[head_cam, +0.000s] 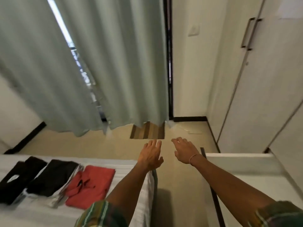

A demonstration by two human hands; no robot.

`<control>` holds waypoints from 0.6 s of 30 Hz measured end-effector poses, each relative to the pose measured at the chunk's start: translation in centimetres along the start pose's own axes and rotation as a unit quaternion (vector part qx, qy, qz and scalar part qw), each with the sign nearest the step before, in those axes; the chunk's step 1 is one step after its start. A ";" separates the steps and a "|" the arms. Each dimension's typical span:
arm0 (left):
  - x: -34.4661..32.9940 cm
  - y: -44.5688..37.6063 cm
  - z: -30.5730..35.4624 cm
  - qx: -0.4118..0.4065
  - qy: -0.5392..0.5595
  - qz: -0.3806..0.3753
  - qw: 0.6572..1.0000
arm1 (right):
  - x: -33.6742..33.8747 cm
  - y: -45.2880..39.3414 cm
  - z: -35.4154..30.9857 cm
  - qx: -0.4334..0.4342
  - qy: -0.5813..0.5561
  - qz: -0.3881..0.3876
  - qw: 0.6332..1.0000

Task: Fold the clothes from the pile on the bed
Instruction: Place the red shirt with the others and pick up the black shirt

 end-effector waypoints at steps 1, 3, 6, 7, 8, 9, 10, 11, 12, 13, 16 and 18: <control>0.2 0.6 -1.5 0.019 0.001 0.000 1.000 | 0.0 -1.0 -1.5 0.020 -0.001 -0.002 1.000; 0.6 1.9 -4.6 0.059 0.004 0.006 0.998 | 0.2 -3.3 -4.7 0.064 0.001 -0.003 0.998; 1.2 3.7 -9.1 0.113 0.006 0.018 0.993 | 0.9 -6.5 -9.7 0.125 0.006 -0.001 0.992; 1.4 4.4 -10.7 0.129 0.007 0.024 0.991 | 1.0 -7.6 -11.4 0.144 0.012 -0.001 0.990; 1.5 5.1 -12.3 0.145 0.010 0.029 0.989 | 1.1 -8.5 -13.2 0.161 0.020 -0.001 0.987; 1.5 5.7 -13.6 0.158 0.013 0.030 0.987 | 1.1 -9.4 -14.6 0.174 0.026 -0.002 0.984; 1.5 6.2 -15.0 0.172 0.014 0.034 0.984 | 1.1 -10.1 -16.0 0.189 0.030 -0.004 0.982; 1.4 6.9 -16.3 0.188 0.015 0.034 0.981 | 0.9 -10.9 -17.6 0.205 0.035 -0.005 0.978; 1.3 7.9 -18.0 0.207 0.018 0.036 0.977 | 0.7 -11.8 -19.5 0.224 0.042 -0.006 0.974; 1.2 8.6 -19.0 0.222 0.022 0.035 0.974 | 0.6 -12.5 -20.6 0.235 0.046 -0.010 0.971; 0.6 11.5 -22.7 0.267 0.031 0.030 0.963 | -0.2 -14.6 -25.3 0.277 0.053 -0.028 0.959; 0.3 13.1 -24.3 0.294 0.039 0.027 0.955 | -0.9 -15.5 -27.8 0.301 0.057 -0.040 0.951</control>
Point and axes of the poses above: each hand's wrist, its own y-axis away from the middle knuckle, its own x-axis out of the back of the hand, z = x × y, the point moved 4 cm from there along -y, towards the middle knuckle, and after that the axes turned 9 degrees about y, right-handed, at the moved point
